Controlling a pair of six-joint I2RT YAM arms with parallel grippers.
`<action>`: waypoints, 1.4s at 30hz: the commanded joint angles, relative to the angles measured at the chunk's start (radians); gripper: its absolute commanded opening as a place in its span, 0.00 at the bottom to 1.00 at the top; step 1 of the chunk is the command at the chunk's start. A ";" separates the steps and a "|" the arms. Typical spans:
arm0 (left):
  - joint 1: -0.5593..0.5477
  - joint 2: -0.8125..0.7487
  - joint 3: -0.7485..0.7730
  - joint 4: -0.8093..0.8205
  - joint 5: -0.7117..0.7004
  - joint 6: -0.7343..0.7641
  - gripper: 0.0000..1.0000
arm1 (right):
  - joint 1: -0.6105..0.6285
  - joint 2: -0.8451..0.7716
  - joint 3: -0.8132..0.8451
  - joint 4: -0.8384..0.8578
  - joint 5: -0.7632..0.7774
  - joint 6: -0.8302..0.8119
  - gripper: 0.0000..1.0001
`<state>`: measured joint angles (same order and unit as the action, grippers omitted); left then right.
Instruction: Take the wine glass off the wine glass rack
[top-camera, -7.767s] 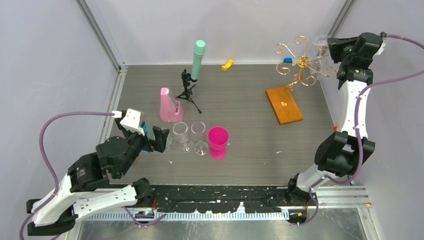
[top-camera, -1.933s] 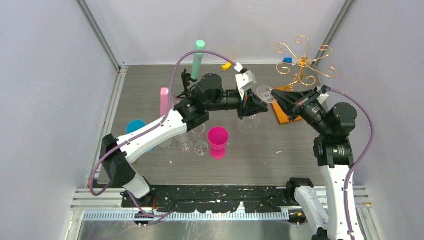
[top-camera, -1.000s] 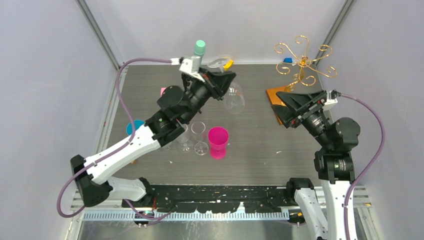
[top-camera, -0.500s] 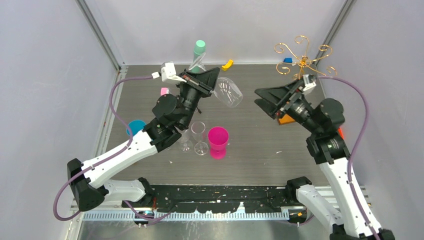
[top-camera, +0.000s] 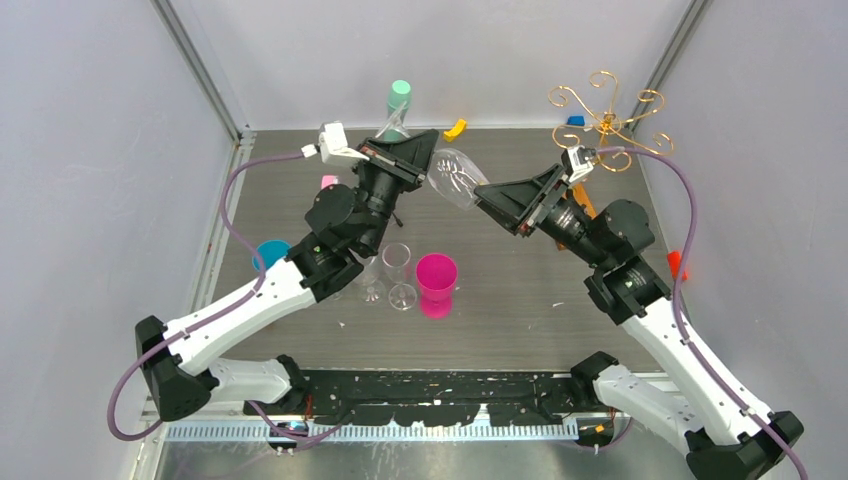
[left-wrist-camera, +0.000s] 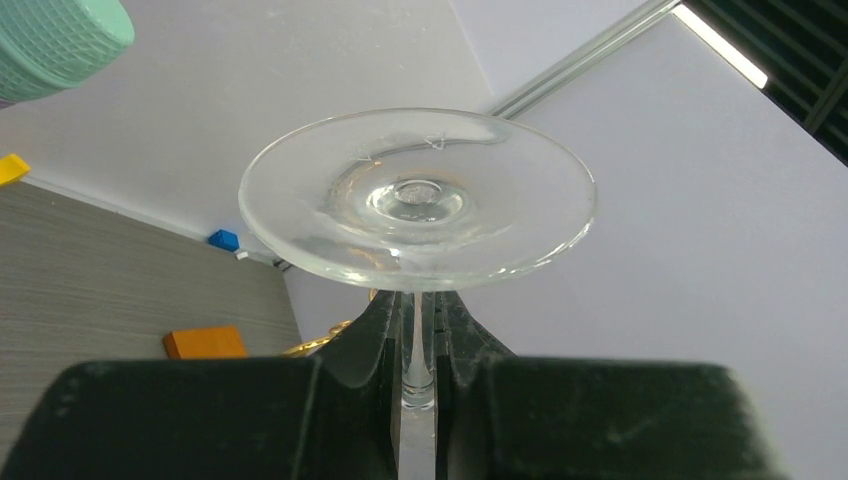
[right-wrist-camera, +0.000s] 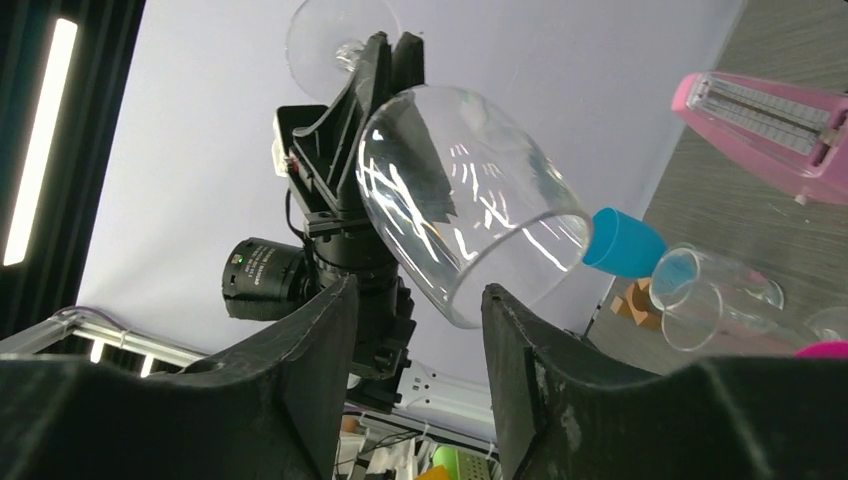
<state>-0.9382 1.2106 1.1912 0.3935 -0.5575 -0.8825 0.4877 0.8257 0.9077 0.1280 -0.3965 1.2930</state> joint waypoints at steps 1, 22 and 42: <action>0.006 -0.002 0.047 0.061 -0.027 -0.047 0.00 | 0.043 0.035 0.011 0.181 0.044 0.013 0.52; 0.018 -0.086 -0.065 0.062 -0.012 -0.104 0.36 | 0.080 0.085 -0.005 0.376 0.181 0.005 0.00; 0.044 -0.246 -0.105 -0.324 0.133 0.165 1.00 | 0.080 0.111 0.345 -0.493 0.419 -0.440 0.00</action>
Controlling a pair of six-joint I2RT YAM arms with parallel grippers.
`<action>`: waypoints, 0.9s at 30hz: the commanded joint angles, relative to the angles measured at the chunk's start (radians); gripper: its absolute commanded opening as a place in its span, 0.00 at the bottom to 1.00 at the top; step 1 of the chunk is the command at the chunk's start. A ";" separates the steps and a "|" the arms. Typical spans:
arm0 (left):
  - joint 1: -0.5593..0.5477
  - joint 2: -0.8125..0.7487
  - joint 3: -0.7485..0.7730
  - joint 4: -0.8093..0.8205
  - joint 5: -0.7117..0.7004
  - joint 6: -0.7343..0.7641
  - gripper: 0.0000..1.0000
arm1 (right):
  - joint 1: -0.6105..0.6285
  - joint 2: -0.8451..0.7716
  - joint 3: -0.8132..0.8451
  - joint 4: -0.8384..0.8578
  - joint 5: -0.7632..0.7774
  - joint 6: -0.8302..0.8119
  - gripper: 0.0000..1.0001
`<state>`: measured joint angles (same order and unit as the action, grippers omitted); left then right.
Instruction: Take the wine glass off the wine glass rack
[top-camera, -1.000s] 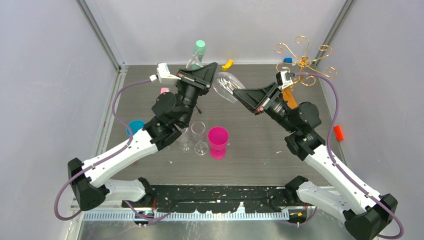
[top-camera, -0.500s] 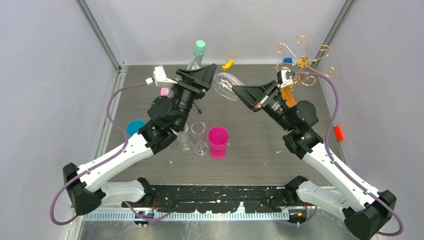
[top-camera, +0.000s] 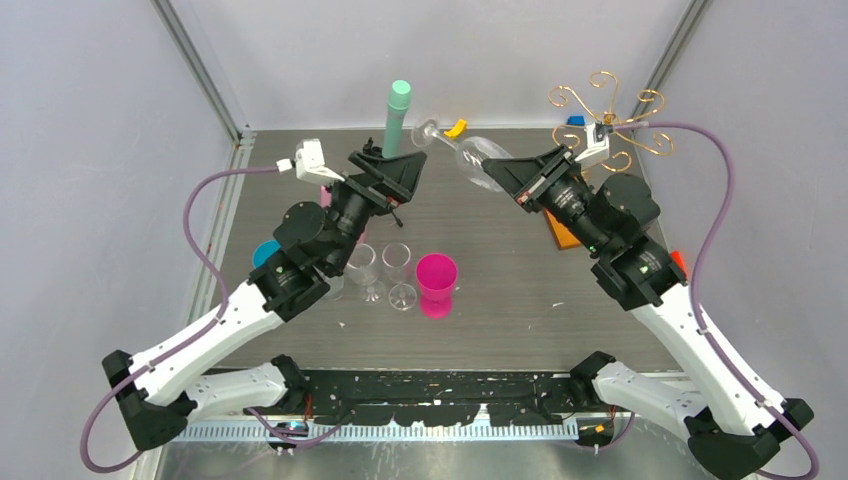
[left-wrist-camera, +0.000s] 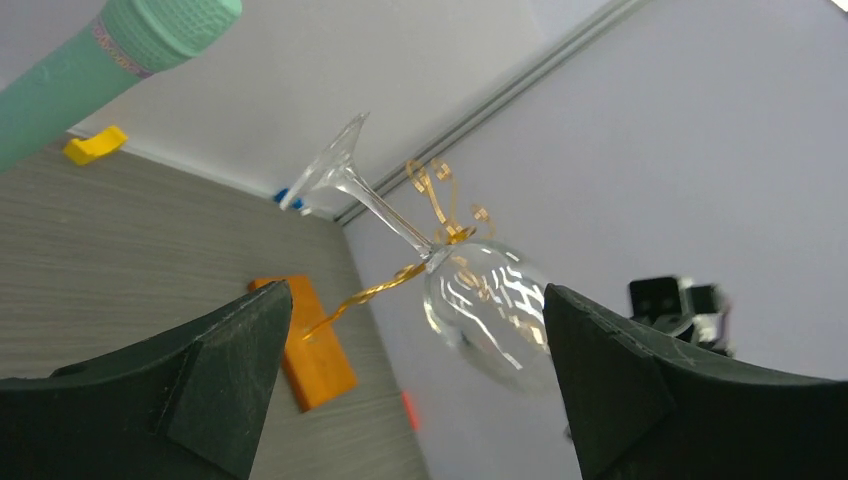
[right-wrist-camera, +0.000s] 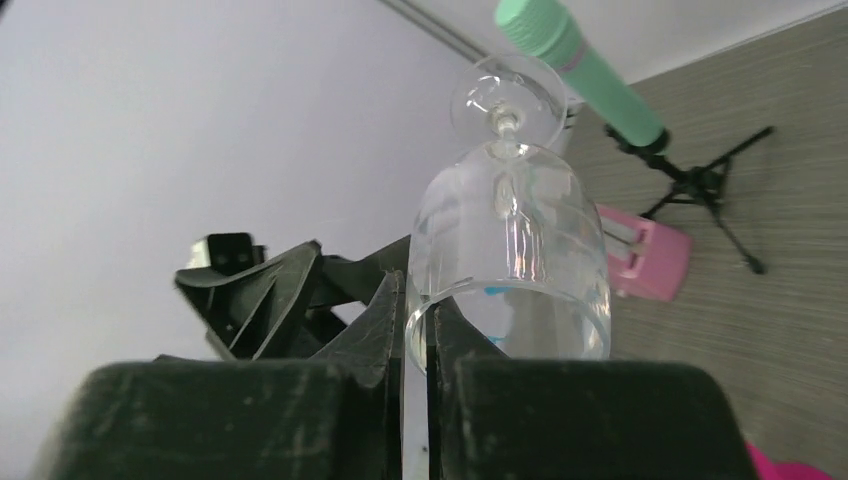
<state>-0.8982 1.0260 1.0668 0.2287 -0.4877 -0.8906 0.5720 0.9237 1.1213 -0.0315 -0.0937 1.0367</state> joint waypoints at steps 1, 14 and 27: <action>0.004 -0.077 0.030 -0.212 0.078 0.211 1.00 | -0.004 0.028 0.150 -0.384 0.123 -0.227 0.00; 0.004 -0.300 0.142 -0.933 -0.013 0.491 1.00 | 0.003 0.110 0.268 -1.013 0.180 -0.507 0.00; 0.004 -0.428 0.121 -1.172 -0.096 0.448 1.00 | 0.180 0.271 0.223 -1.042 0.230 -0.519 0.00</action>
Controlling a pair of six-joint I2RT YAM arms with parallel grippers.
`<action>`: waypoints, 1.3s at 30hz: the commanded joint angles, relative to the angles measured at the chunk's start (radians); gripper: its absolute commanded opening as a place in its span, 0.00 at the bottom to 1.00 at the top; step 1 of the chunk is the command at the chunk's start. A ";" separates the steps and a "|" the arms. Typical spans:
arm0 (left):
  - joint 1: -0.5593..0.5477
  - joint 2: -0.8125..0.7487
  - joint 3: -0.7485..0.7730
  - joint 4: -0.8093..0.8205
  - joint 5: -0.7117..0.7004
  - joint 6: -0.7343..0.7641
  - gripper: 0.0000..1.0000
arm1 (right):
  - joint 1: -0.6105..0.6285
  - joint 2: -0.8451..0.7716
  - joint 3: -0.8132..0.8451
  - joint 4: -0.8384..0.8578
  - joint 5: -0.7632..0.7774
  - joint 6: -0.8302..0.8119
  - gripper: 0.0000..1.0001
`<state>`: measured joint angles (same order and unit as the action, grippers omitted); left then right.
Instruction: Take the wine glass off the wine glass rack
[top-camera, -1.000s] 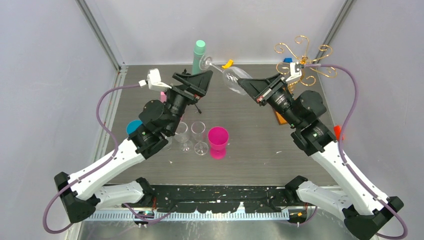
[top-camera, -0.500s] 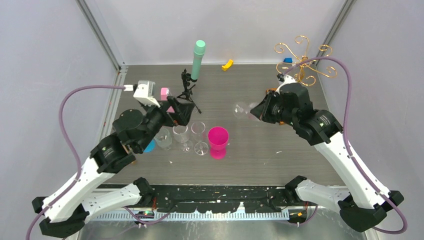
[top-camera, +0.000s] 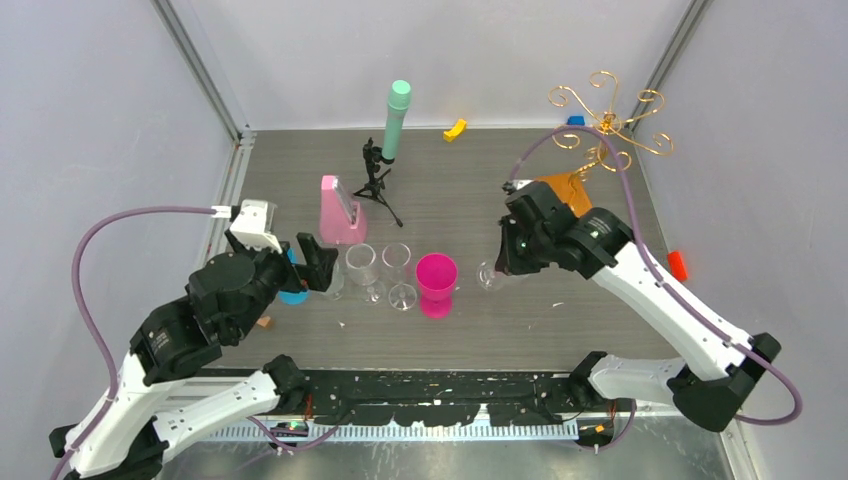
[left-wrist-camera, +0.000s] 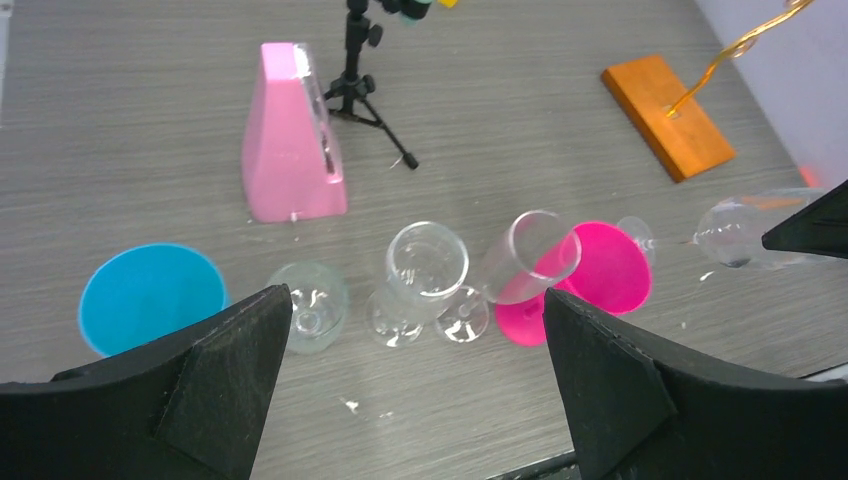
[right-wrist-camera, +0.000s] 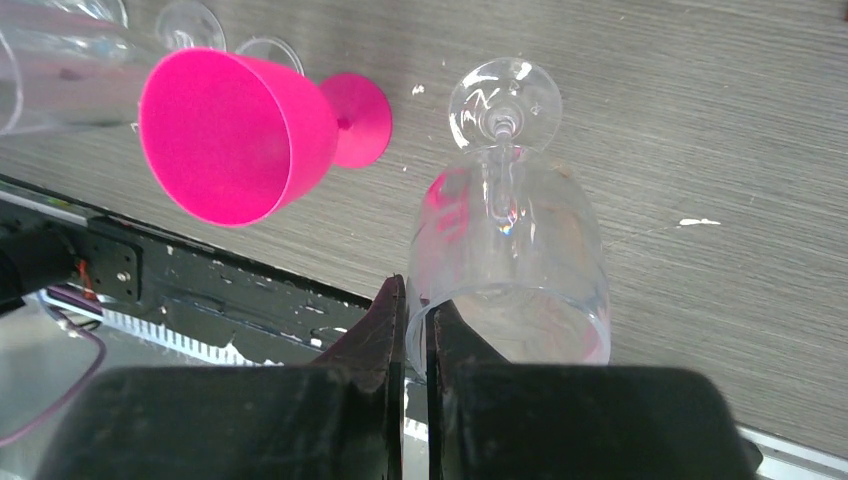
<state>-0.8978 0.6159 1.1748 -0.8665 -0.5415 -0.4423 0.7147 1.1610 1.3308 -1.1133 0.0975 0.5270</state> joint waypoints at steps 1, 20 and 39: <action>0.003 -0.022 0.015 -0.082 -0.046 0.001 1.00 | 0.051 0.053 0.011 0.046 0.037 -0.008 0.00; 0.003 -0.088 0.016 -0.114 -0.077 -0.007 1.00 | 0.094 0.199 -0.025 0.097 -0.034 0.003 0.01; 0.003 -0.048 0.152 -0.312 -0.145 -0.062 1.00 | 0.094 0.212 0.094 0.061 0.041 -0.037 0.51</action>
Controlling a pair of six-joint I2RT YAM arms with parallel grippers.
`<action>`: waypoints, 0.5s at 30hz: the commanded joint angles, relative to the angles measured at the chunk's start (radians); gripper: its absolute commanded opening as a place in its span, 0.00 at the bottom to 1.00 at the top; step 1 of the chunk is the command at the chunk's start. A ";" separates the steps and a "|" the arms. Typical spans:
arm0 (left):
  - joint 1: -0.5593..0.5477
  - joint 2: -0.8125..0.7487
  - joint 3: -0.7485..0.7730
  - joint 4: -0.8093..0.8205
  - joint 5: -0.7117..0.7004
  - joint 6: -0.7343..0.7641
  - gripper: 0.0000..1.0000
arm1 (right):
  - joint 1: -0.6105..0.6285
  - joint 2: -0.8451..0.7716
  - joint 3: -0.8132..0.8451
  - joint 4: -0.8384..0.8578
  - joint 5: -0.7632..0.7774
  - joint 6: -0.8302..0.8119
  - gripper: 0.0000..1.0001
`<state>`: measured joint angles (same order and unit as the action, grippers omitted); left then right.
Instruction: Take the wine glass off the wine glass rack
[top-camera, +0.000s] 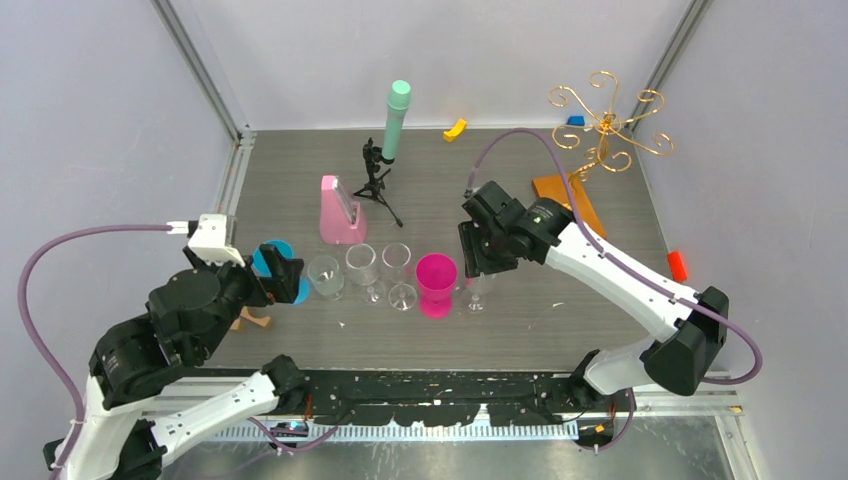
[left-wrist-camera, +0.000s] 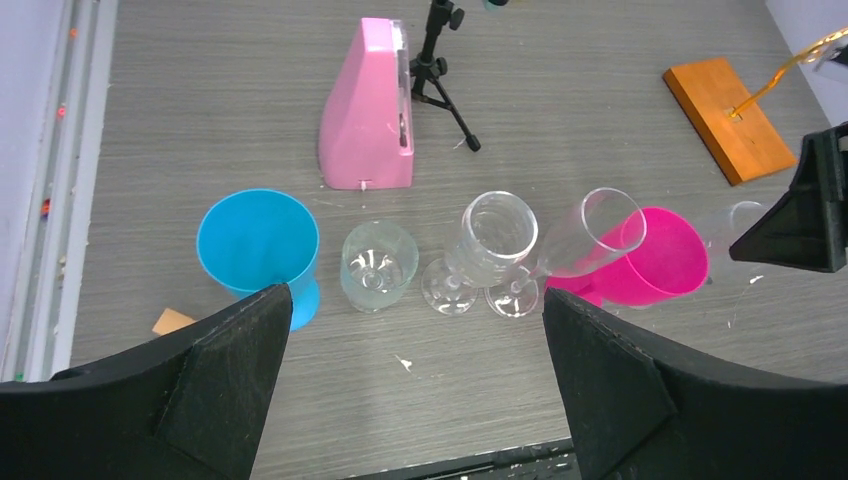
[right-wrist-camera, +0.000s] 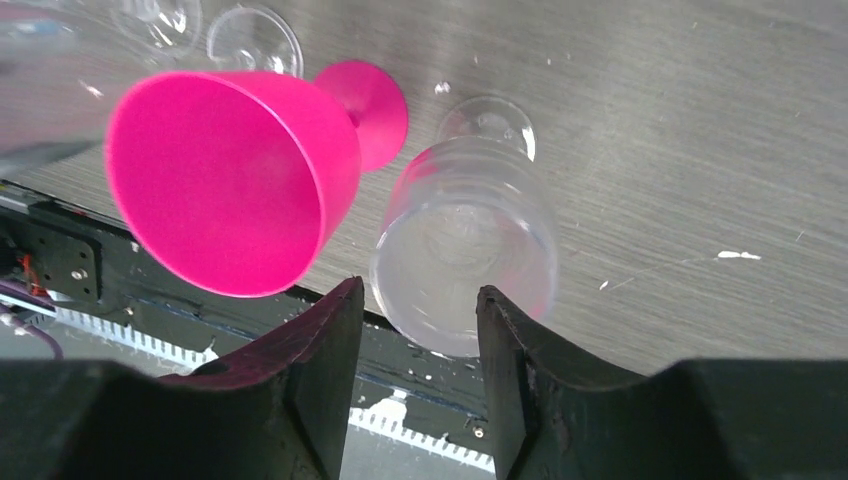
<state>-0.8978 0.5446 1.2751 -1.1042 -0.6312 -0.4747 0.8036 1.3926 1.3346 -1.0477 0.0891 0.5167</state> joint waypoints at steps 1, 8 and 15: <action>0.003 0.023 0.056 -0.083 -0.062 -0.034 1.00 | 0.005 -0.024 0.099 -0.007 0.059 -0.029 0.52; 0.003 0.010 0.093 -0.144 -0.090 -0.052 1.00 | 0.005 -0.098 0.147 0.027 0.108 -0.047 0.53; 0.003 -0.049 0.139 -0.196 -0.131 -0.046 1.00 | 0.005 -0.348 0.106 0.100 0.307 -0.077 0.60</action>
<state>-0.8970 0.5381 1.3666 -1.2648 -0.7097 -0.5198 0.8036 1.2160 1.4368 -1.0340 0.2337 0.4747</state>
